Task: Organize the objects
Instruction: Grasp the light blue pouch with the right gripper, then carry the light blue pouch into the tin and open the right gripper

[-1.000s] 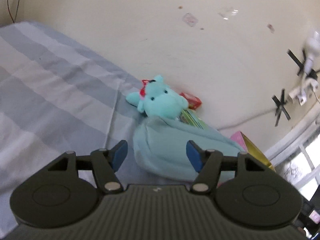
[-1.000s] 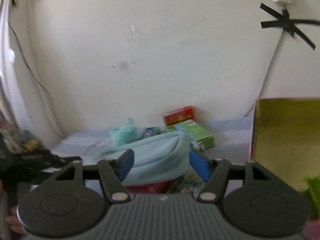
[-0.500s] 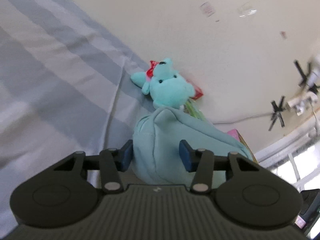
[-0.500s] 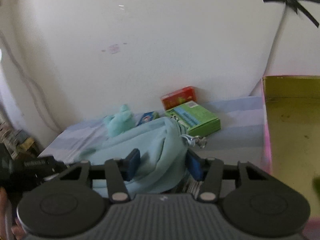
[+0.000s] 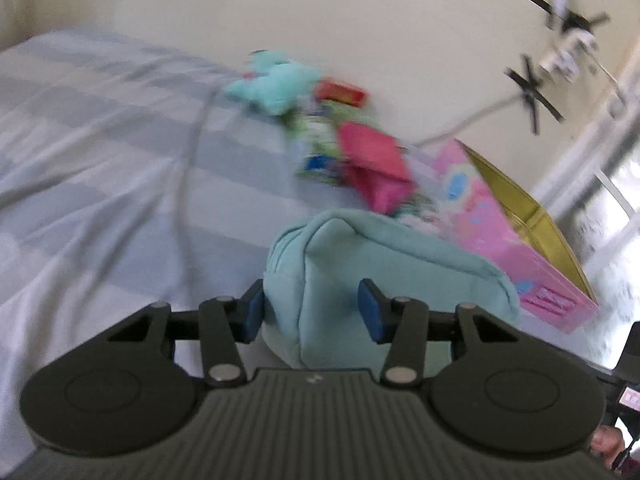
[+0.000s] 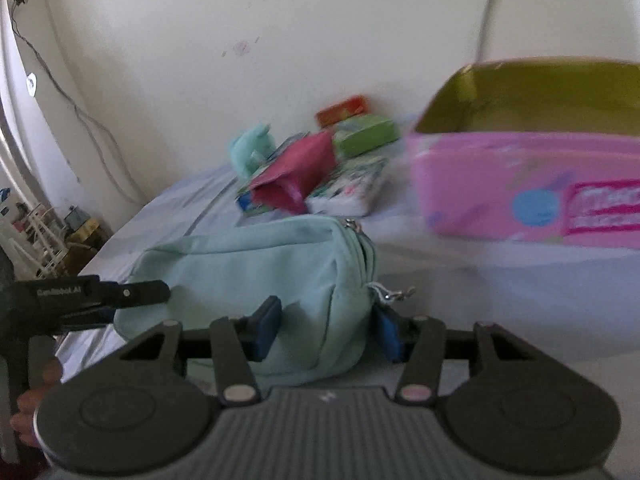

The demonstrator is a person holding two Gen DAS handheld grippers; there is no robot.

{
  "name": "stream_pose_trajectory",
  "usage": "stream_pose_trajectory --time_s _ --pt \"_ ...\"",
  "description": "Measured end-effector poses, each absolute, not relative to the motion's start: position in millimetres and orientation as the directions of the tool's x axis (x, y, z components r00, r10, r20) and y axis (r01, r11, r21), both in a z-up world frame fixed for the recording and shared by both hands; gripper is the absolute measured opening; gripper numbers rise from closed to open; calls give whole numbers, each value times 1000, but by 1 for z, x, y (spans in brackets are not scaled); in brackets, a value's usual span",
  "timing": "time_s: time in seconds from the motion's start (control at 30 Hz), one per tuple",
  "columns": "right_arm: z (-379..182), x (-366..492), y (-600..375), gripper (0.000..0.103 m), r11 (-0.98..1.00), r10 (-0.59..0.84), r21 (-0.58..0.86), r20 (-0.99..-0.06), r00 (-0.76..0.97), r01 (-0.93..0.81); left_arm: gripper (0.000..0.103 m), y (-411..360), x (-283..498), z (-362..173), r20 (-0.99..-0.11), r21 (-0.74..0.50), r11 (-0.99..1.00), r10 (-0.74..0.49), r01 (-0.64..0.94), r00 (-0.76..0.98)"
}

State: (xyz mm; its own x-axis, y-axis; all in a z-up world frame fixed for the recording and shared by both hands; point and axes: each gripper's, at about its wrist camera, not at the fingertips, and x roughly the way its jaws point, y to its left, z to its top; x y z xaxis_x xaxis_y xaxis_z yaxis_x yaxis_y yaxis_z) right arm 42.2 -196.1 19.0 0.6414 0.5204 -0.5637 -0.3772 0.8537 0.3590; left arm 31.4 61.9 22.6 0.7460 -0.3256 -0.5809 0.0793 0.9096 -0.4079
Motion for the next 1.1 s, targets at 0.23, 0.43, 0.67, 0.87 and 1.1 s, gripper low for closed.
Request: stream_pose_trajectory --time_s 0.23,0.43,0.67,0.87,1.1 --pt "67 44 -279 48 914 388 280 -389 836 -293 51 -38 84 90 -468 -339 892 -436 299 769" --pt "106 112 -351 48 966 250 169 -387 888 -198 52 -134 174 102 -491 -326 873 -485 364 723" --pt "81 234 -409 51 962 253 247 -637 728 -118 53 -191 245 62 -637 -329 908 -416 259 649" --pt "70 267 -404 77 976 204 200 -691 693 -88 62 -201 247 47 -659 -255 938 -346 234 668" --pt "92 231 -397 67 982 150 176 -478 866 -73 61 -171 206 64 -568 -318 909 -411 271 713"
